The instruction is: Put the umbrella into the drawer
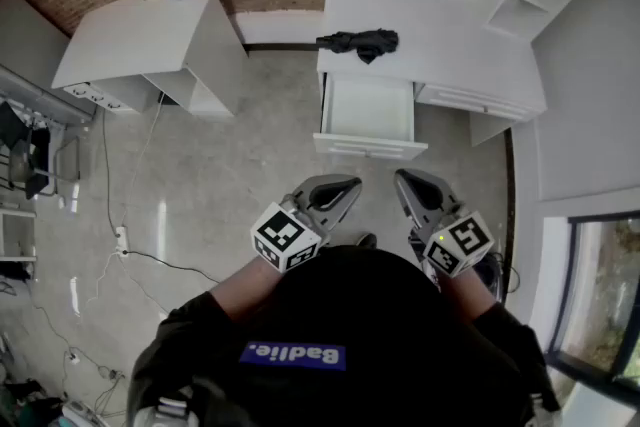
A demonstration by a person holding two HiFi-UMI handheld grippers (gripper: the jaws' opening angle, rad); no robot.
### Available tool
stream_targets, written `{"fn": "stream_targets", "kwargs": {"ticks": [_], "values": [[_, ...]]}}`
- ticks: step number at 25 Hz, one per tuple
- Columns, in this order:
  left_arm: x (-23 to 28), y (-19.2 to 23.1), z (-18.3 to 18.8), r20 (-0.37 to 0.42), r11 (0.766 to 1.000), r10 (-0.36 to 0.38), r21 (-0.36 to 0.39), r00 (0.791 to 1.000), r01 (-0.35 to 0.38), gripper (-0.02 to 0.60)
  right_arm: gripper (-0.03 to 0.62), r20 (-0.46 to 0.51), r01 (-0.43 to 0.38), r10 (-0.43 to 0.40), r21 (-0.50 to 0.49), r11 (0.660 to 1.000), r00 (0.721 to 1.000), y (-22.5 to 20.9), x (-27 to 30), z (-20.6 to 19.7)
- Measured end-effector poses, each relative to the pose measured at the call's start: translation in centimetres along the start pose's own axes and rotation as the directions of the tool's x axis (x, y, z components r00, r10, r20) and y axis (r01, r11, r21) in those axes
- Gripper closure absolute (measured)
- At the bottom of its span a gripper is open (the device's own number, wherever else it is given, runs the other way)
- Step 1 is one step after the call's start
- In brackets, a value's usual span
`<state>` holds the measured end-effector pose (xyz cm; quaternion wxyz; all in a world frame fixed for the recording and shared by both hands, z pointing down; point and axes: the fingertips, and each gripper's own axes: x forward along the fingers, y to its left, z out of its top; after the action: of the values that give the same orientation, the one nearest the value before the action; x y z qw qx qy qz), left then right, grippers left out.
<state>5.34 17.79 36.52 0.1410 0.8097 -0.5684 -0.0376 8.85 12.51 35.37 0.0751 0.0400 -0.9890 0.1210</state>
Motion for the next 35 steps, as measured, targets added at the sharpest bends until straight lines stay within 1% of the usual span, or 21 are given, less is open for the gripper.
{"fn": "stream_targets", "kwargs": {"ticks": [13, 18, 24, 30, 35], "values": [[0.4, -0.6, -0.4, -0.012, 1.0, 0.008, 0.003, 1.0, -0.008, 0.578, 0.565, 0.001, -0.006, 0.006, 0.004, 1.0, 1.0, -0.3, -0.6, 0.0], [1.0, -0.2, -0.4, -0.021, 1.0, 0.026, 0.007, 0.999, -0.026, 0.578, 0.563, 0.014, -0.012, 0.012, 0.013, 1.0, 1.0, -0.7, -0.9, 0.1], [3.1, -0.2, 0.4, -0.02, 0.998, 0.056, 0.025, 0.998, -0.056, 0.578, 0.562, 0.035, -0.011, 0.01, 0.022, 1.0, 0.999, -3.1, -2.4, 0.3], [5.4, -0.7, 0.1, -0.024, 0.994, 0.1, 0.042, 0.995, -0.099, 0.578, 0.562, 0.043, -0.019, 0.018, 0.029, 0.999, 0.999, -5.7, -4.0, 0.0], [7.1, 0.4, -0.2, -0.032, 0.993, 0.107, 0.044, 0.994, -0.106, 0.578, 0.562, 0.037, -0.004, 0.003, 0.032, 0.999, 0.999, -7.8, -4.4, -0.1]]}}
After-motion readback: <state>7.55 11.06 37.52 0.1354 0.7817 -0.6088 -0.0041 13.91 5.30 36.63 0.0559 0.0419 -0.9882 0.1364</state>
